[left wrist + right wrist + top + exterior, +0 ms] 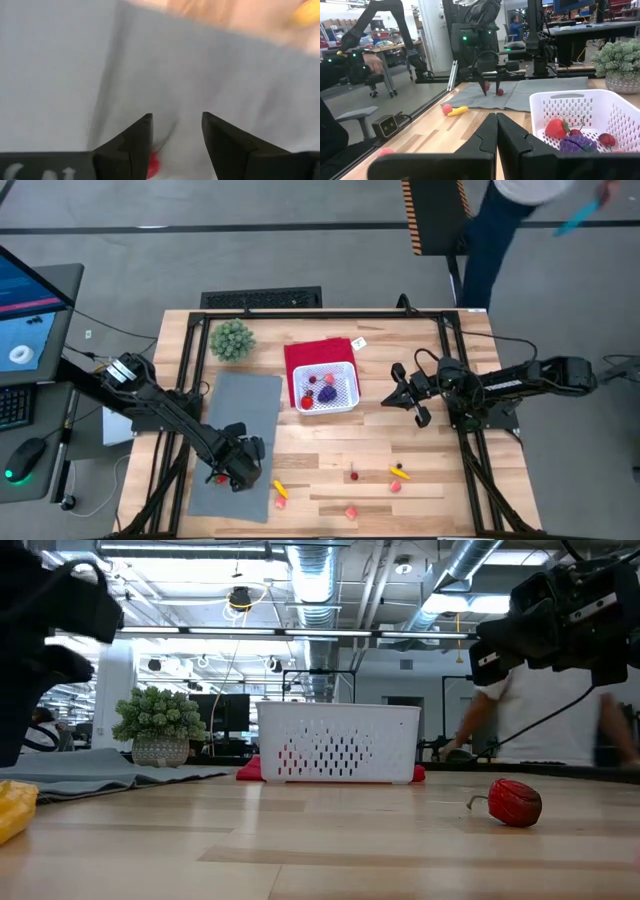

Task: Pick and placing Produce into tupperware
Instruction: Put the red cherry into the white bin

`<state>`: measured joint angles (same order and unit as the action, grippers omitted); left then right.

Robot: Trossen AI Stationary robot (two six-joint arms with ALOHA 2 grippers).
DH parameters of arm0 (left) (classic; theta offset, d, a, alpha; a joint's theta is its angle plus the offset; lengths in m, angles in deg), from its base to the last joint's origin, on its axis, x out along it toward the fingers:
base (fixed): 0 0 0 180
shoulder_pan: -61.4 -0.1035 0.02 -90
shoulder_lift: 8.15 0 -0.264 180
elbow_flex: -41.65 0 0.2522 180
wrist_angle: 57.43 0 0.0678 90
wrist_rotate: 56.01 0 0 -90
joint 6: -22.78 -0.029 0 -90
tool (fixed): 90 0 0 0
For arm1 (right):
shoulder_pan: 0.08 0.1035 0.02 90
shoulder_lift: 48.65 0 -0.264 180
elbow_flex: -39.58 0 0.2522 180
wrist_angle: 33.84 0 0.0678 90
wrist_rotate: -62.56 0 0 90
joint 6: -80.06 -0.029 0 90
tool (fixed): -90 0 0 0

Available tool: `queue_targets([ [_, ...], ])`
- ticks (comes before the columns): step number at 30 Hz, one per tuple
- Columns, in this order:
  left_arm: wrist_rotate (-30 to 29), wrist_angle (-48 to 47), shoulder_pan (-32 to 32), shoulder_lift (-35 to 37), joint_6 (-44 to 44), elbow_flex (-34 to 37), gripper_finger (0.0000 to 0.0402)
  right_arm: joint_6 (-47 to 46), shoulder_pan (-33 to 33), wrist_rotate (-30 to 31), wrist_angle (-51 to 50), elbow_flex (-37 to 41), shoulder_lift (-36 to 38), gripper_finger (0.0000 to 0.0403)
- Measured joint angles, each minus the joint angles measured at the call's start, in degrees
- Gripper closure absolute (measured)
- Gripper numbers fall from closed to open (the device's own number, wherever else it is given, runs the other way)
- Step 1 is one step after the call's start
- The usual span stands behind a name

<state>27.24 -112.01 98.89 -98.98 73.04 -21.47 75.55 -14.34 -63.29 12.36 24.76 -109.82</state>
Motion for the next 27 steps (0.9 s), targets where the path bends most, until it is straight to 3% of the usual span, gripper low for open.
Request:
queue_targets([
  [20,-0.1,1.8,0.0,-0.3,1.3,2.7,0.0243,0.0,0.0,0.1,0.0,0.0,0.0,0.0372],
  [27,-0.1,1.7,0.0,-0.3,-0.1,2.7,0.0315,-0.1,0.0,0.1,0.0,0.0,0.0,0.0370],
])
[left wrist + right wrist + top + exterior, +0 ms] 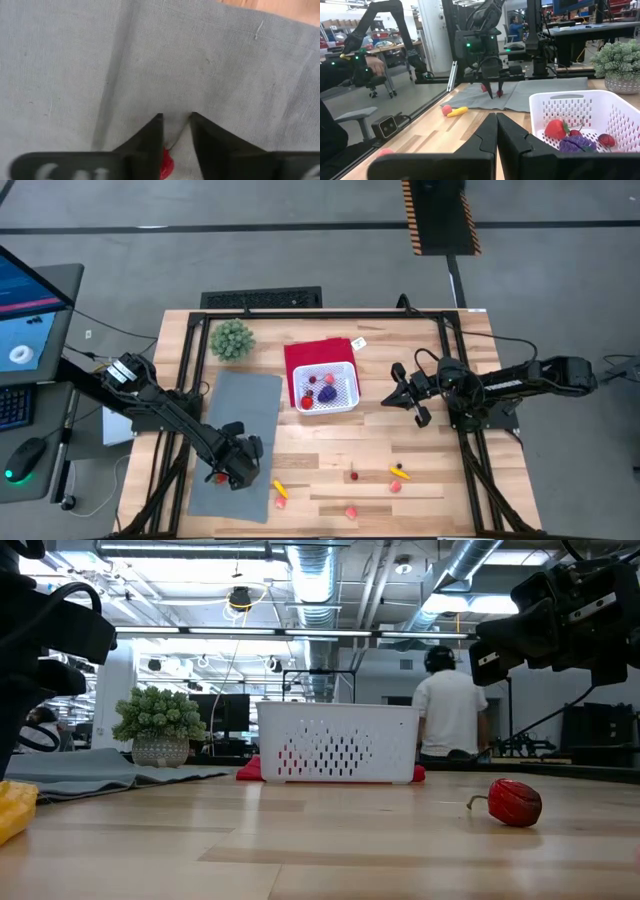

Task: Pick and placing Produce into tupperware
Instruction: Put the red cherry into the white bin

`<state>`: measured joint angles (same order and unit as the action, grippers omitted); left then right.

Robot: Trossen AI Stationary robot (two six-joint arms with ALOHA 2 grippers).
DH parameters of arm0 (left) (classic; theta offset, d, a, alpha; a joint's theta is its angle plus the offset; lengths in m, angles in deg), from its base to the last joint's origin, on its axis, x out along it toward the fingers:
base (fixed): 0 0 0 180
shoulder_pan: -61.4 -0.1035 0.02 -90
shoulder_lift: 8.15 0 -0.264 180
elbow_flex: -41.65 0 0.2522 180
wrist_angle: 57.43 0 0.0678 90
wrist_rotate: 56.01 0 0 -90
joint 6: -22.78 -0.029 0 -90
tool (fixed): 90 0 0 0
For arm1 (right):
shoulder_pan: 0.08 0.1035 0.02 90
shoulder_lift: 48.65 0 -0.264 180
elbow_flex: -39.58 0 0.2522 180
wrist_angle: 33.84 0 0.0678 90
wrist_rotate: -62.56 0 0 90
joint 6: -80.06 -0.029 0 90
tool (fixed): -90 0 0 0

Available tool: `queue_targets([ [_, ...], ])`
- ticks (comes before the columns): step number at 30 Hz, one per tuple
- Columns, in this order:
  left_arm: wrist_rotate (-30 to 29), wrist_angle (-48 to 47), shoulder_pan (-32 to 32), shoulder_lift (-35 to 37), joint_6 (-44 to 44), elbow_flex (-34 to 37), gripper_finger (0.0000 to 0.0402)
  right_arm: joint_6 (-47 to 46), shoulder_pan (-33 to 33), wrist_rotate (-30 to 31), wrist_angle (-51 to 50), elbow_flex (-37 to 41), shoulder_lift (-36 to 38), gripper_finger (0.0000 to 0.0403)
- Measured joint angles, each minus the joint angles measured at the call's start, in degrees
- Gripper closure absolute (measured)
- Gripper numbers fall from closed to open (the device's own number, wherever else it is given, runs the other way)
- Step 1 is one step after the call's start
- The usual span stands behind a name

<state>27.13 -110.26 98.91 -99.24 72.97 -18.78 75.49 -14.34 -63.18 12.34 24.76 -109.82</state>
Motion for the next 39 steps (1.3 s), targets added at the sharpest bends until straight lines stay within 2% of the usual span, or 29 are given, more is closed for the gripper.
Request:
queue_targets([
  [6,-0.5,0.0,0.0,0.0,-1.3,0.0,0.0394,0.0,0.0,0.0,0.0,0.0,0.0,0.0371],
  [13,-0.5,-0.5,0.0,0.0,-3.7,-1.2,0.0400,0.0,0.0,0.0,0.0,0.0,0.0,0.0371],
  [16,-1.0,-4.0,0.0,0.0,-4.8,-3.6,0.0401,0.0,0.0,0.0,0.0,0.0,0.0,0.0372],
  [19,-4.6,-7.2,0.0,0.1,-6.4,-6.2,0.0401,0.0,0.0,0.0,0.0,0.0,0.0,0.0370],
  [23,-10.1,-4.4,-0.6,3.3,-10.4,-7.0,0.0401,0.0,0.0,0.0,0.0,0.0,0.0,0.0370],
  [27,-16.0,3.3,-1.1,10.4,-15.2,-4.3,0.0401,0.0,0.0,-0.1,0.0,0.0,0.0,0.0372],
  [32,-19.9,14.5,-2.3,21.9,-21.8,1.2,0.0401,0.0,0.0,-0.2,0.0,0.0,0.0,0.0370],
  [35,-23.1,20.2,-2.9,29.9,-26.3,6.7,0.0401,0.0,0.0,-0.2,-0.1,0.0,0.0,0.0371],
  [39,-24.5,29.2,-5.0,41.9,-29.9,16.0,0.0401,0.0,0.0,-0.2,-0.1,0.0,0.0,0.0371],
])
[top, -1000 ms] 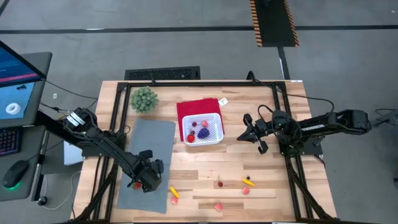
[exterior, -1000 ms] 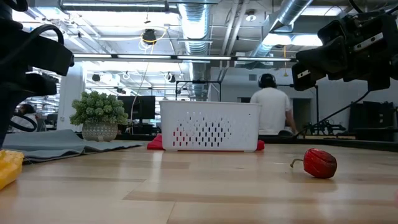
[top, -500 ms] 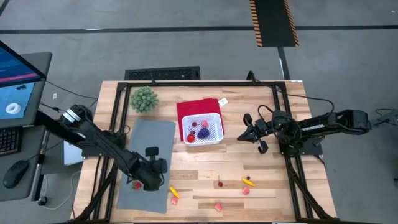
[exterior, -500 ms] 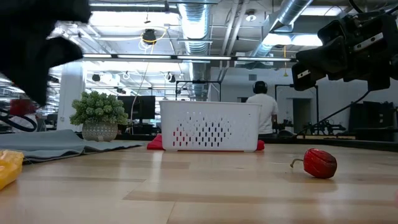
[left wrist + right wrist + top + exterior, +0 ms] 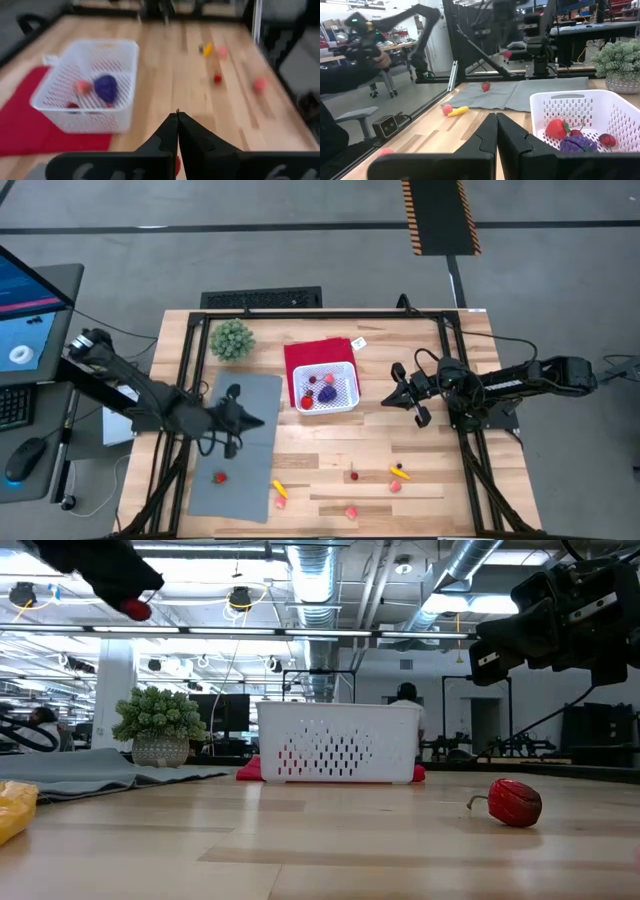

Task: Pick and placing Produce into tupperware
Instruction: Put the red cherry into the white bin

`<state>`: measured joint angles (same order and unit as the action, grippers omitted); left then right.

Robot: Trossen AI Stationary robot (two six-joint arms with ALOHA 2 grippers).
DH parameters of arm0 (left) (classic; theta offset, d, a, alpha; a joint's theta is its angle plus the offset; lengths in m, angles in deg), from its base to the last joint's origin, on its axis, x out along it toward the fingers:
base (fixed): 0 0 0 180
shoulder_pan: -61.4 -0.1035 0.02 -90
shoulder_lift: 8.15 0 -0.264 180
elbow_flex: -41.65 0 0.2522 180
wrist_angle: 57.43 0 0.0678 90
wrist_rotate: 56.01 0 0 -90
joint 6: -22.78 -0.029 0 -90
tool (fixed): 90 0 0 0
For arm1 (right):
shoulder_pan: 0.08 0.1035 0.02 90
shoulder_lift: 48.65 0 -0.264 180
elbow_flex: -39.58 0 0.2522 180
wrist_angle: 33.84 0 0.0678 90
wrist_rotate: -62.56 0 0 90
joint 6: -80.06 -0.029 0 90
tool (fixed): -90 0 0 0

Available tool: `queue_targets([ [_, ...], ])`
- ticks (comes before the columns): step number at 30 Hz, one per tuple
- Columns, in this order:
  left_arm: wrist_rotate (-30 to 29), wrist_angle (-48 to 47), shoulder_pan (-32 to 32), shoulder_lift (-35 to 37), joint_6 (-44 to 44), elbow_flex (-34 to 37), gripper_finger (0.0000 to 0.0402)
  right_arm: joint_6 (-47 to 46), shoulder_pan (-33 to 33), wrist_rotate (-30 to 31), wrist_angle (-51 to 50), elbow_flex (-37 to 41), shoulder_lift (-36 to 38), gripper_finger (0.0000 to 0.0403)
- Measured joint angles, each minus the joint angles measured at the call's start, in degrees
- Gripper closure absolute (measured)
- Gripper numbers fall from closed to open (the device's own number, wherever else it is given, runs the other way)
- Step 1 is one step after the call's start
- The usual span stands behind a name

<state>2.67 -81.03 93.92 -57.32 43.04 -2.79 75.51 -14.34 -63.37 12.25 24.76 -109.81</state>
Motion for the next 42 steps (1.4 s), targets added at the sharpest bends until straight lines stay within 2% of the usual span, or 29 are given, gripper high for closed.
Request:
queue_targets([
  [5,1.6,13.6,-3.5,13.7,-2.6,11.5,0.0401,1.4,-1.0,0.0,0.2,0.0,0.0,0.0370],
  [9,1.4,19.7,-5.0,22.4,-2.4,17.9,0.0401,1.4,-2.6,0.1,0.4,0.0,0.0,0.0372],
  [14,4.3,24.6,-6.0,30.4,-5.8,23.9,0.0401,-1.0,-2.9,0.0,0.4,0.0,0.0,0.0370],
  [20,3.0,27.3,-11.1,35.7,-7.2,27.5,0.0401,-3.1,-1.0,0.3,0.7,0.0,0.0,0.0370],
  [22,1.5,28.7,-13.5,36.8,-4.5,27.8,0.0401,-3.6,-0.2,1.5,0.7,0.0,0.0,0.0370],
  [27,-6.1,30.5,-19.6,37.4,4.3,28.3,0.0401,-4.5,1.8,4.5,0.6,0.0,0.0,0.0371],
  [31,-7.1,30.5,-25.6,37.4,9.3,28.3,0.0401,-5.4,2.9,5.2,0.6,0.0,0.0,0.0371],
  [35,-0.3,30.7,-31.0,37.0,9.6,28.3,0.0401,-5.6,3.0,6.6,0.6,0.0,0.0,0.0370],
  [41,18.3,30.3,-39.1,32.6,10.2,28.3,0.0401,-5.5,2.9,7.6,0.6,0.0,0.0,0.0370],
  [42,19.9,29.6,-40.3,31.4,10.8,28.3,0.0401,-5.5,2.9,7.6,0.6,0.0,0.0,0.0371],
])
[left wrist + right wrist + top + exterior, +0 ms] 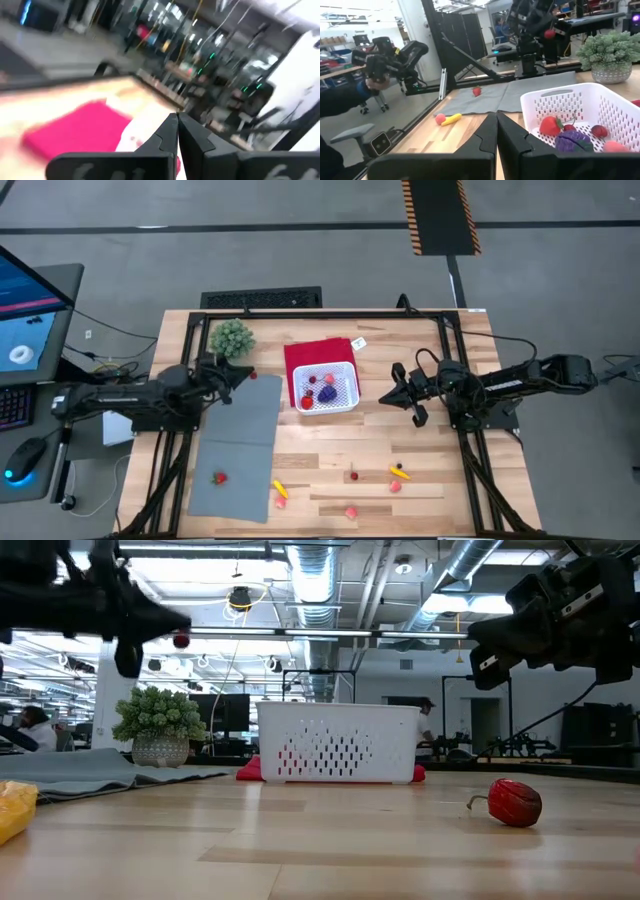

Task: Pick and placing Produce into tupperware
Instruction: Put the red cherry into the white bin

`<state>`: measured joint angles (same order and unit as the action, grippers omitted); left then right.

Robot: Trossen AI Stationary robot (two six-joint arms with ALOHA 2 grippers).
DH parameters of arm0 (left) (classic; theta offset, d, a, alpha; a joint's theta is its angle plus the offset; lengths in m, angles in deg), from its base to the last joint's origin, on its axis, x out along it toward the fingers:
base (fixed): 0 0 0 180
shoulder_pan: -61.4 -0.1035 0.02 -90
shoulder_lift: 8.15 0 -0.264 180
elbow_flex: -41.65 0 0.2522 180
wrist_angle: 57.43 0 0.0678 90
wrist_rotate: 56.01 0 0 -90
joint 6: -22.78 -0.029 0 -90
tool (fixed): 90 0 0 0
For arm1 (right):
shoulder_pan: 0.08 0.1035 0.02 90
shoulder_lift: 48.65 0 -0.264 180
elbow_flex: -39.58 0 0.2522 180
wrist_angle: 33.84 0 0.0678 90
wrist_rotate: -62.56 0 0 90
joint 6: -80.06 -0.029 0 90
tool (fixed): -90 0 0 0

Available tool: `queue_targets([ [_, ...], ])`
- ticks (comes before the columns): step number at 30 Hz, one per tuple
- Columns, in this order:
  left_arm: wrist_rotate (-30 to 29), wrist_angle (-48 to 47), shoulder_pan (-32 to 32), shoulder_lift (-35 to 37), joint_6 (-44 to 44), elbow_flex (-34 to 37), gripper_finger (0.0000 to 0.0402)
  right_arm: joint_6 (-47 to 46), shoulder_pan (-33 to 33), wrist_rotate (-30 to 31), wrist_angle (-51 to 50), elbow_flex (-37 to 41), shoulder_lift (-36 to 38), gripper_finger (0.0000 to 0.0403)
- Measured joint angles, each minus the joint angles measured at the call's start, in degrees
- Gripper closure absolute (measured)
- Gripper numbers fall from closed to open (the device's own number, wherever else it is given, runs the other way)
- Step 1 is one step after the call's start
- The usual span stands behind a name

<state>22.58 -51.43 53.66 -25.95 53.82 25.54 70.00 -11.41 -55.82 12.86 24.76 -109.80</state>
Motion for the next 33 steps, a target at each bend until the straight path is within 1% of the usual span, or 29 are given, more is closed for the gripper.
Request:
queue_targets([
  [3,0.6,-1.7,-3.2,-5.4,3.0,0.0,0.0401,0.0,0.0,0.0,0.0,0.0,0.0,0.0371],
  [5,1.6,0.0,-5.1,-9.3,3.9,0.0,0.0401,0.0,0.0,0.0,0.0,0.0,0.0,0.0370],
  [8,7.4,10.1,-7.0,-15.2,2.9,0.0,0.0401,0.0,0.0,0.0,0.0,0.0,0.0,0.0370],
  [10,9.1,14.8,-7.4,-19.3,2.9,-1.1,0.0401,0.0,0.0,0.0,-0.1,0.0,0.0,0.0370],
  [15,12.0,14.1,-7.4,-30.8,1.7,-8.3,0.0401,0.1,0.0,0.0,-0.1,0.0,0.0,0.0371],
  [19,10.4,15.0,-7.5,-40.0,-0.9,-14.6,0.0401,0.0,0.0,0.0,-0.7,0.0,0.0,0.0370],
  [25,14.4,14.5,-7.1,-54.2,-5.0,-23.9,0.0401,0.0,0.1,0.0,-3.8,0.0,0.0,0.0372],
  [29,15.3,14.2,-6.3,-62.9,-6.7,-28.5,0.0401,0.0,0.1,0.0,-3.9,0.0,0.0,0.0370],
  [33,15.7,13.9,-6.0,-69.2,-7.8,-31.5,0.0401,-0.5,0.1,0.0,-5.0,0.0,0.0,0.0370],
])
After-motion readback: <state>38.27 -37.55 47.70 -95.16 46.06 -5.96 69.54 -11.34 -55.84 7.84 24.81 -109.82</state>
